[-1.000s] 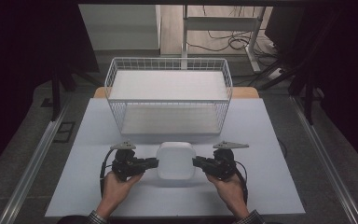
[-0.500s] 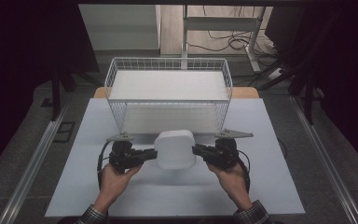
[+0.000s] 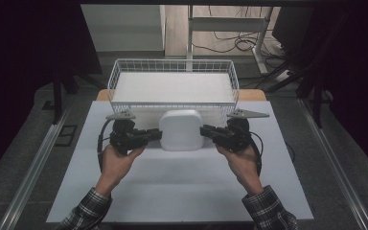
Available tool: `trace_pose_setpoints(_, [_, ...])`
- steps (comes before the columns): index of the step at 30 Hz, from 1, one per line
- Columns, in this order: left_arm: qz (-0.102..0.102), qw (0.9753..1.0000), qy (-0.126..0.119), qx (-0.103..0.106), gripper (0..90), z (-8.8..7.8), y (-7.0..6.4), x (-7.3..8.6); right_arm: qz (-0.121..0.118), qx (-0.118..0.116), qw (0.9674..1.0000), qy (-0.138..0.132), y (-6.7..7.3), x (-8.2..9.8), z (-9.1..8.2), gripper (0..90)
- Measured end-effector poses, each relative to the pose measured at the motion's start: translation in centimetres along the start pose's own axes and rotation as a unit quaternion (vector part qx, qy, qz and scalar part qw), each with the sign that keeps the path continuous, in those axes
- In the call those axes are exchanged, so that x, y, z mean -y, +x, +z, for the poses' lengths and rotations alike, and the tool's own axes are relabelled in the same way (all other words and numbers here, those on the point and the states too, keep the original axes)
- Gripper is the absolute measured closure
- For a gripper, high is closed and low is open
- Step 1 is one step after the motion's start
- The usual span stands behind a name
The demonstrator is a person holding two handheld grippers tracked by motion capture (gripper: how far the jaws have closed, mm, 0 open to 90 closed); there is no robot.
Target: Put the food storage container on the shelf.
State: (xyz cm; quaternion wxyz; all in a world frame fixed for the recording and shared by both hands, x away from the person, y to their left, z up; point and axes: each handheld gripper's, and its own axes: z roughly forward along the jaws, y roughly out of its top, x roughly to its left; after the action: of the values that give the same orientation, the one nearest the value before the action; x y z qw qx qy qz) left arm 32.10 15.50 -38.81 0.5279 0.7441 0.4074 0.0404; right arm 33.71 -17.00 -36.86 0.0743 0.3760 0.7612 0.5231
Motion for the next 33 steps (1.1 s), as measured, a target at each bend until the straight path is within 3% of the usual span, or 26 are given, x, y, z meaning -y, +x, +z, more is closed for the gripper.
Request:
trace_pose_setpoints(12, [0.015,0.9995,-0.022,-0.019,80.0,-2.1,0.2,-6.1,-0.016,-0.001,0.9994,-0.031,0.1,-6.2,0.0,78.9])
trace_pose_setpoints(20, [0.018,0.9991,-0.025,-0.030,79.9,-2.7,1.1,-9.6,-0.017,0.009,0.9991,-0.039,-0.1,-10.0,0.8,78.6])
trace_pose_setpoints(33, [-0.011,0.9990,0.001,-0.044,78.5,-0.5,4.0,-11.8,0.016,0.029,0.9994,-0.015,-2.4,-12.1,3.5,77.9])
